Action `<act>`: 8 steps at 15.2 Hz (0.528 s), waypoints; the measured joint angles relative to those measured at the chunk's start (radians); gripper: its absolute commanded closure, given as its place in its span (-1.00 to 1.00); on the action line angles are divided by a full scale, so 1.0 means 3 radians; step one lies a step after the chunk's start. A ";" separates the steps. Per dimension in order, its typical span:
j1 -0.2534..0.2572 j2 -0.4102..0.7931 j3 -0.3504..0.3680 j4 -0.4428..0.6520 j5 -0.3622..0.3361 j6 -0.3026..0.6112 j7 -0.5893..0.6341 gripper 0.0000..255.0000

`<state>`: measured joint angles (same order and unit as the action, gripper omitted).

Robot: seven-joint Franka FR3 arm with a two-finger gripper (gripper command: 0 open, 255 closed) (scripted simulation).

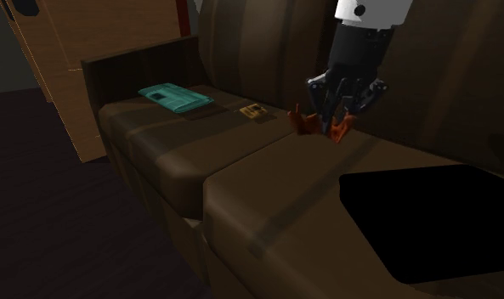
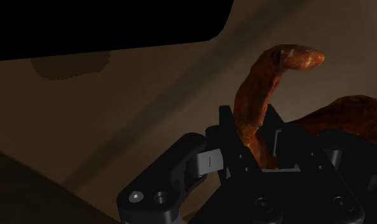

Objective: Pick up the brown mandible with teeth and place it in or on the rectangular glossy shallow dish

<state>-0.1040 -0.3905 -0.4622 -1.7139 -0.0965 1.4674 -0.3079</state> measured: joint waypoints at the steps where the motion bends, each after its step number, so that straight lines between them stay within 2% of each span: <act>1: 0.0005 0.0022 -0.0001 0.0070 0.0008 -0.0050 -0.0003 1.00; 4: -0.0024 -0.0008 -0.0059 0.0119 -0.0017 -0.0121 -0.0093 1.00; 8: -0.0099 -0.0041 -0.0273 0.0156 -0.0080 -0.0170 -0.0384 1.00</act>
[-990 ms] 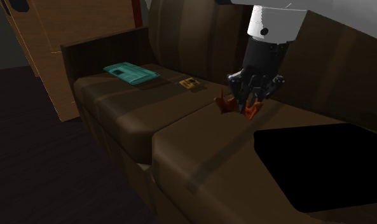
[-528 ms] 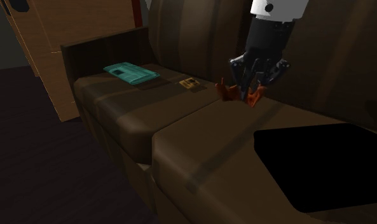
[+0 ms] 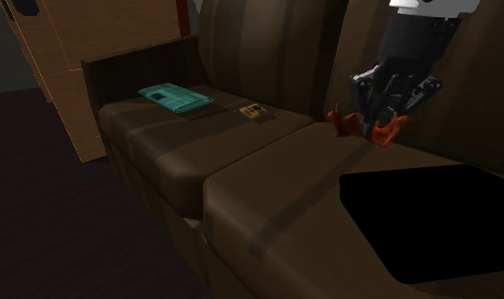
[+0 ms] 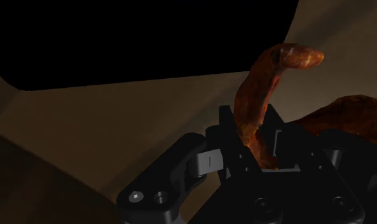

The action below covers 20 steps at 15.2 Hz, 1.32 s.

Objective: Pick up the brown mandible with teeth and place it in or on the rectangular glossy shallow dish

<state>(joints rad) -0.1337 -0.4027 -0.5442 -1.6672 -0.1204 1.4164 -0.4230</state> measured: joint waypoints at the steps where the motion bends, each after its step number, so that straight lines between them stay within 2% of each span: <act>1: -0.0019 -0.0012 -0.0052 0.0016 -0.0019 -0.0022 -0.0073 1.00; 4: -0.0091 -0.0089 -0.0232 -0.0044 -0.0099 -0.0009 -0.0319 1.00; 10: -0.0151 -0.0003 -0.0669 0.0128 -0.0151 -0.0048 -0.0833 1.00; 20: -0.0242 -0.0219 -0.0660 -0.0465 -0.0277 0.0360 -0.0819 1.00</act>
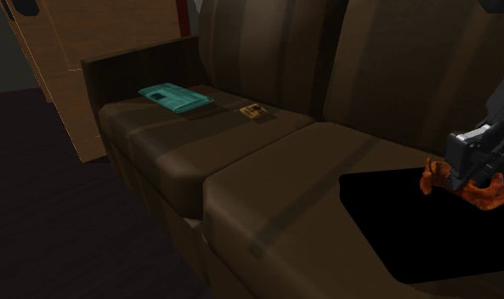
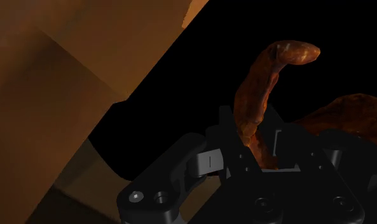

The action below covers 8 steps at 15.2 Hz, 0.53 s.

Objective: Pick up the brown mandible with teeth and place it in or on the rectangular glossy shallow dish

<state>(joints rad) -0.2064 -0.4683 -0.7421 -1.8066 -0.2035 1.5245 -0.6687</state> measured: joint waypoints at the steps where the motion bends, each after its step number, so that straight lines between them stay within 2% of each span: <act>1: -0.0005 -0.0012 0.0000 -0.0038 -0.0007 0.0028 0.0002 1.00; 7: -0.0012 -0.0028 0.0003 -0.0090 -0.0016 0.0067 0.0010 1.00; 8: -0.0012 -0.0028 0.0003 -0.0090 -0.0016 0.0067 0.0010 -1.00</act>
